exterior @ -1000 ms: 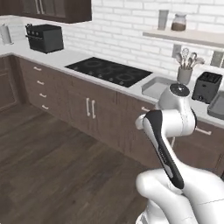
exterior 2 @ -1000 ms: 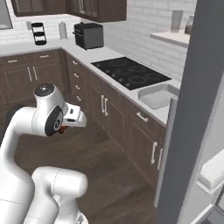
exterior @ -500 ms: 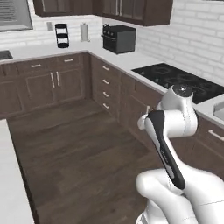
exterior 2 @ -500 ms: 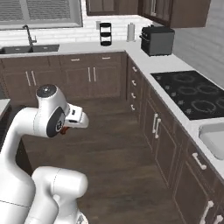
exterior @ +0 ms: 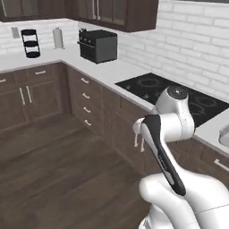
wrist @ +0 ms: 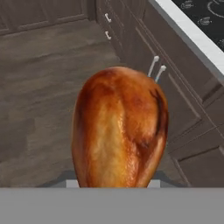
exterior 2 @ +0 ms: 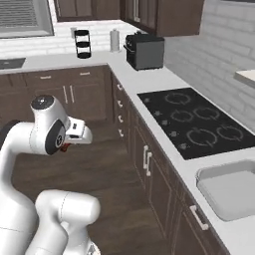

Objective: Place one onion and one chicken drumstick in each tupperware on the nearby counter, to pack two identical lunches.

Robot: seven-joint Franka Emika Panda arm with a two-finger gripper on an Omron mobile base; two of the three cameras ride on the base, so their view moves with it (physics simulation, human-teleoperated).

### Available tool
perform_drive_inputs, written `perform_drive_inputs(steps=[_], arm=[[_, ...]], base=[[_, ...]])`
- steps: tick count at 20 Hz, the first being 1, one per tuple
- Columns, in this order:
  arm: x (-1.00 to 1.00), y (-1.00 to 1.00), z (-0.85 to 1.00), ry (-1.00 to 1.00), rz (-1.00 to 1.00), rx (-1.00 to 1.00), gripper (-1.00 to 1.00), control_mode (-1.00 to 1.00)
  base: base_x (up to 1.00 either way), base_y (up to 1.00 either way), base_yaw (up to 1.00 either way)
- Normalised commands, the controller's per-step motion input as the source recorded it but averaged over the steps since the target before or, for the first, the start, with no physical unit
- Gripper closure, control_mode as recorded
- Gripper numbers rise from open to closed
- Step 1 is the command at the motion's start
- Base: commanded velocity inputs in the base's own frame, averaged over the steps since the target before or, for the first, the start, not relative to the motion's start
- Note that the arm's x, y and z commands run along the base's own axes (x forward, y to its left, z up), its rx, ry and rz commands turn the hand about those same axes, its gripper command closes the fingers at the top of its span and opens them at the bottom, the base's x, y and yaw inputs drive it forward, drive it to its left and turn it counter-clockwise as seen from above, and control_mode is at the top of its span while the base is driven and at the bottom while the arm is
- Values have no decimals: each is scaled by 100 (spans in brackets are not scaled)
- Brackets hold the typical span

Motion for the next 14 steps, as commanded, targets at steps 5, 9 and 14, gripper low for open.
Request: perform_drive_inputs(steps=[5, 9, 14], arm=[[0, 0, 0, 0, 0, 0, 100, 100], [0, 0, 0, 0, 0, 0, 100, 100], [0, 0, 0, 0, 0, 0, 100, 100]], base=[[50, -4, -78], [26, 0, -88], [28, -4, -75]])
